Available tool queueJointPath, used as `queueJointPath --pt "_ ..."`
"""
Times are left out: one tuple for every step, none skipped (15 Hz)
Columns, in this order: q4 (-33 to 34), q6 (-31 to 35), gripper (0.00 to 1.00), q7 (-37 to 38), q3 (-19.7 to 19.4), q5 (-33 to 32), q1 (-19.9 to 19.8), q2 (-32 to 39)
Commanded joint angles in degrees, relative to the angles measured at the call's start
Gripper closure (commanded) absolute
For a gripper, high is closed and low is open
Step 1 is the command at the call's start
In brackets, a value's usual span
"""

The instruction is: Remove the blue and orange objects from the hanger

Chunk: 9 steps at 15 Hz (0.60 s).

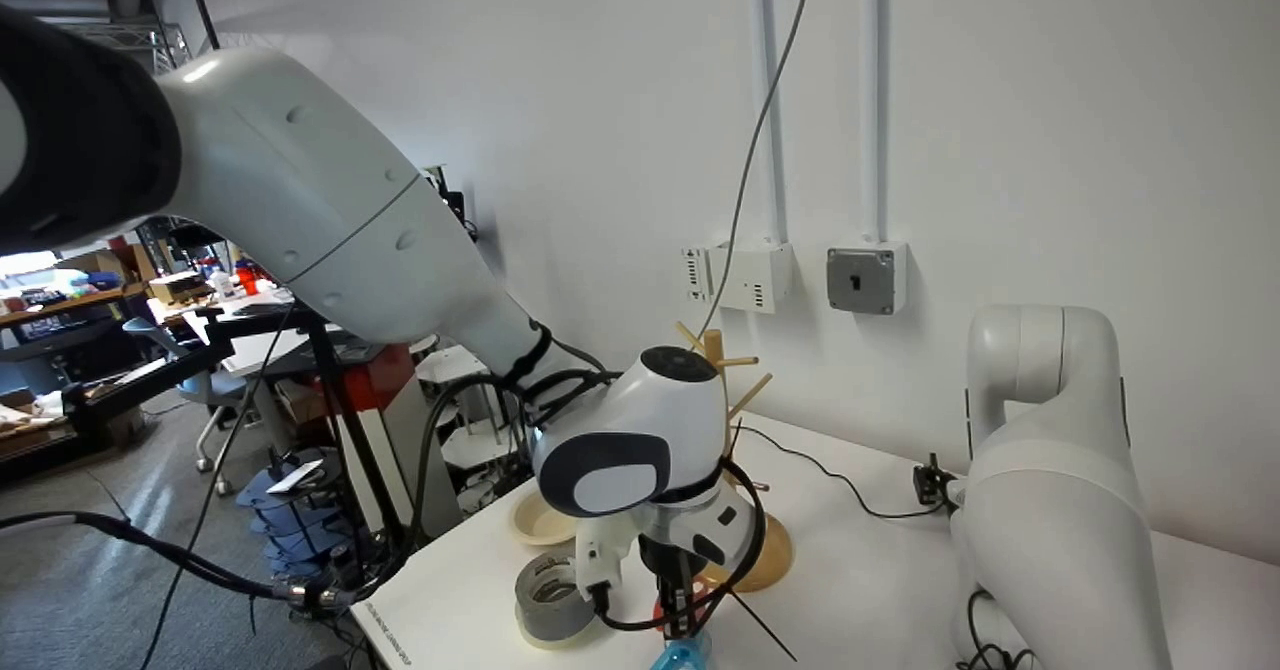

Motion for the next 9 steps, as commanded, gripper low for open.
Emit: queueJointPath --pt "2.7 -4.6 0.76 -3.5 0.9 3.3 -2.1 1.3" --pt "3.1 -5.5 0.67 -3.7 0.9 3.7 -2.3 1.4" --pt "3.4 -6.5 0.61 -3.9 0.9 4.1 -2.5 1.5" --pt "3.7 -7.1 0.53 -3.9 0.8 4.4 -2.5 1.7" --pt "4.0 -7.8 0.45 -3.8 0.6 4.5 -2.5 1.8" --pt "4.2 -8.2 0.39 -3.8 0.6 4.6 -2.5 1.9" --pt "4.4 -8.7 0.31 -3.7 0.5 4.5 -2.5 2.0" --pt "4.5 -8.9 0.23 -3.6 0.4 4.4 -2.4 2.0" --pt "4.6 -9.0 0.15 -3.4 0.2 4.1 -2.2 2.0"
